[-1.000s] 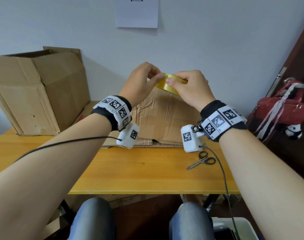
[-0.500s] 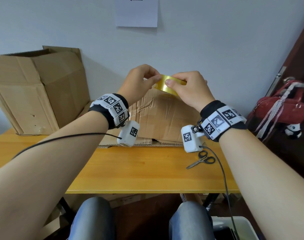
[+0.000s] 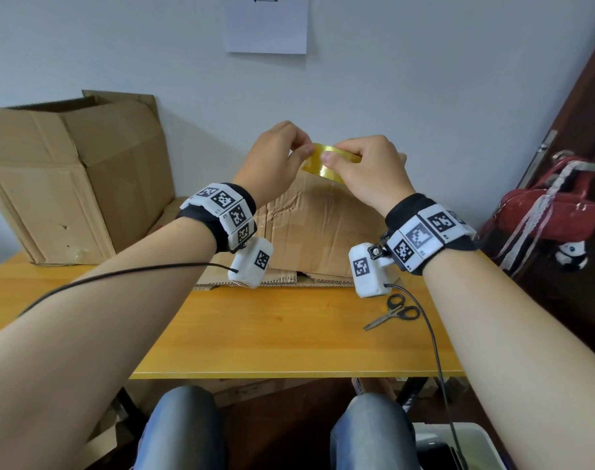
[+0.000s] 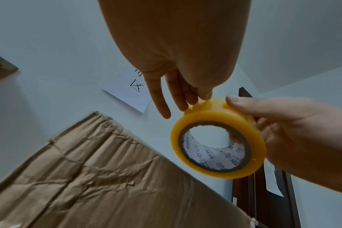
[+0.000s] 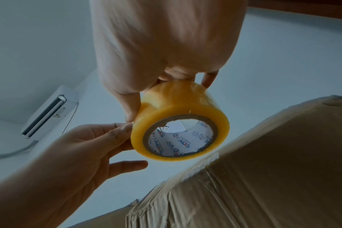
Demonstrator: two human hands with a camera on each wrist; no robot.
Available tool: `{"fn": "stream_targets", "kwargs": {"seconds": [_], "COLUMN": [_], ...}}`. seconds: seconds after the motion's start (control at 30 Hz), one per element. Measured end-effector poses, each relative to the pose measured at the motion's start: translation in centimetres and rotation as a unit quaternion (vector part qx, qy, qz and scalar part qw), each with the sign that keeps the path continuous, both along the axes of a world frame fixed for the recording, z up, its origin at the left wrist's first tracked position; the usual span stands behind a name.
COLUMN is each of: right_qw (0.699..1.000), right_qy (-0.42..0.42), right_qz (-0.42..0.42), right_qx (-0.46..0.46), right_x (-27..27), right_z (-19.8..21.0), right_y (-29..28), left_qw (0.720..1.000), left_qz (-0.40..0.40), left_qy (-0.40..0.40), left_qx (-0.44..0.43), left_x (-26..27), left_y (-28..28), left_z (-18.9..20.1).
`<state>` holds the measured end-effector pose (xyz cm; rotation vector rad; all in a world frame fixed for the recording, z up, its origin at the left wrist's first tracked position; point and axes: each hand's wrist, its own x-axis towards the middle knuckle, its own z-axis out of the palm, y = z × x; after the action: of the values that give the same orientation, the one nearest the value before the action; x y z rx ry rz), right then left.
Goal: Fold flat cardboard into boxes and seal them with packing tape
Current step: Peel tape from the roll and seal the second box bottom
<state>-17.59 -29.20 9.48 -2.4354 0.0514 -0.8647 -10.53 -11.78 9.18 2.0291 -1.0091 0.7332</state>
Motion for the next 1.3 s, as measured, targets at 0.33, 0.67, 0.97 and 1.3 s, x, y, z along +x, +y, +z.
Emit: {"fn": "stream_targets", "kwargs": {"seconds": [0.33, 0.67, 0.97, 1.3], "right_qw": [1.000, 0.999, 1.000, 1.000], "right_qy": [0.018, 0.009, -0.001, -0.014], "right_qz": [-0.021, -0.050, -0.025, -0.020], "right_qx": [-0.014, -0.016, 0.002, -0.014], "right_x": [0.5, 0.8, 0.9, 0.6], "right_z": [-0.4, -0.5, -0.3, -0.7], "right_y": [-0.4, -0.2, -0.3, 0.0], "left_qw": [0.999, 0.998, 0.973, 0.987], "left_qz": [0.011, 0.005, -0.068, -0.011], "left_qy": [0.028, 0.055, 0.187, 0.137], "left_qx": [0.034, 0.020, -0.117, -0.082], "left_x": [-0.2, -1.1, -1.2, -1.1], "left_y": [0.0, -0.3, -0.2, 0.4], "left_z": [0.1, 0.1, 0.0, 0.3]}}
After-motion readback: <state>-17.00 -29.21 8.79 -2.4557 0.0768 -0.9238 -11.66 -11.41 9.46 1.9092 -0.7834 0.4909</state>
